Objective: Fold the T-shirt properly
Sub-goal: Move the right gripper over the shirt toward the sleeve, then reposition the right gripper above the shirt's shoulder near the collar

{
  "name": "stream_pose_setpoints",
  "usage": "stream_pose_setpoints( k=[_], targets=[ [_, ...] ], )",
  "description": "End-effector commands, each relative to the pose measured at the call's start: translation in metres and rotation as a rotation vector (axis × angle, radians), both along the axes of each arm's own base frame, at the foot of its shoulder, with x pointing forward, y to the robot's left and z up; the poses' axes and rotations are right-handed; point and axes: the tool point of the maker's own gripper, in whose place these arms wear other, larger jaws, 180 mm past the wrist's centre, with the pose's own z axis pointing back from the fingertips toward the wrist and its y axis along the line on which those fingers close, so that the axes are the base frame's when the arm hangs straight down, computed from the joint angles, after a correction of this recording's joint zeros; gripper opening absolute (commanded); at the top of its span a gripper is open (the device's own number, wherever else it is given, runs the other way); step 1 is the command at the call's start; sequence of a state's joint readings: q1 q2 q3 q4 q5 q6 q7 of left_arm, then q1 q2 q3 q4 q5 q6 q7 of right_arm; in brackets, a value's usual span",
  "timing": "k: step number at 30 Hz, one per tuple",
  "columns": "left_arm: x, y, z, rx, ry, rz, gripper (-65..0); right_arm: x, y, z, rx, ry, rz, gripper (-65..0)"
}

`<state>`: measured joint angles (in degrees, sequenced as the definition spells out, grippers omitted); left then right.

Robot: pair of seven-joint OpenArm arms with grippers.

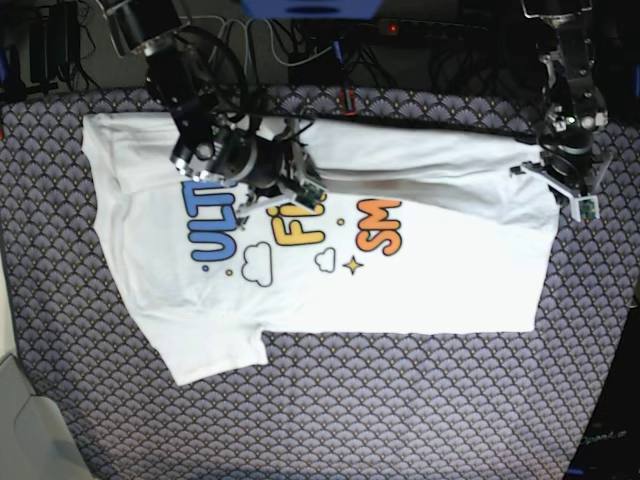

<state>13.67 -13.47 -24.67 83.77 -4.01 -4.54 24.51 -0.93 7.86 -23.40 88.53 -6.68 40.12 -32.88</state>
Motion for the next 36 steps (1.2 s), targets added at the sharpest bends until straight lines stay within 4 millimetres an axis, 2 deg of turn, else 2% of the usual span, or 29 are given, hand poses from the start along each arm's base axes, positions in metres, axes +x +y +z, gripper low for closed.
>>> stream_pose_setpoints(
  k=[1, 3, 9, 14, 17, 19, 24, 28, 31, 36],
  targets=[
    [0.006, 0.007, 0.015, 0.028, -0.046, -0.001, -64.9, 0.014, 0.002, 0.009, 0.023, -0.03, -0.004, -65.0],
    [0.0, 0.009, 0.011, 0.029, -0.032, 0.003, -64.9, 0.026, 0.0, 0.009, 0.014, -0.036, -0.01, -65.0],
    [-0.011, 0.024, 0.013, 0.042, -0.029, 0.043, -64.9, 0.056, -0.003, 0.031, 0.005, -0.111, -0.011, -65.0],
    [-0.007, 0.035, 0.029, 0.061, -0.07, 0.066, -64.9, 0.073, -0.019, 0.058, 0.022, -0.194, -0.072, -65.0],
    [-0.001, 0.034, 0.039, 0.07, -0.096, 0.056, -64.9, 0.09, -0.049, 0.072, -0.044, -0.266, -0.142, -65.0],
    [0.009, 0.031, 0.052, 0.076, -0.135, 0.05, -64.9, 0.1, -0.077, 0.075, -0.105, -0.297, -0.207, -65.0],
    [0.021, 0.031, 0.061, 0.073, -0.167, 0.052, -62.8, 0.114, -0.144, 0.084, -0.159, -0.322, -0.373, -65.0],
    [0.03, 0.03, 0.065, 0.068, -0.185, 0.05, -51.4, 0.107, -0.189, 0.08, -0.222, -0.311, -0.442, -65.0],
    [0.039, 0.029, 0.073, 0.066, -0.211, 0.05, -44.7, 0.101, -0.209, 0.078, -0.251, -0.303, -0.471, -65.0],
    [0.049, 0.028, 0.083, 0.065, -0.241, 0.051, -43.1, 0.087, -0.238, 0.073, -0.282, -0.28, -0.533, -65.0]
  ],
)
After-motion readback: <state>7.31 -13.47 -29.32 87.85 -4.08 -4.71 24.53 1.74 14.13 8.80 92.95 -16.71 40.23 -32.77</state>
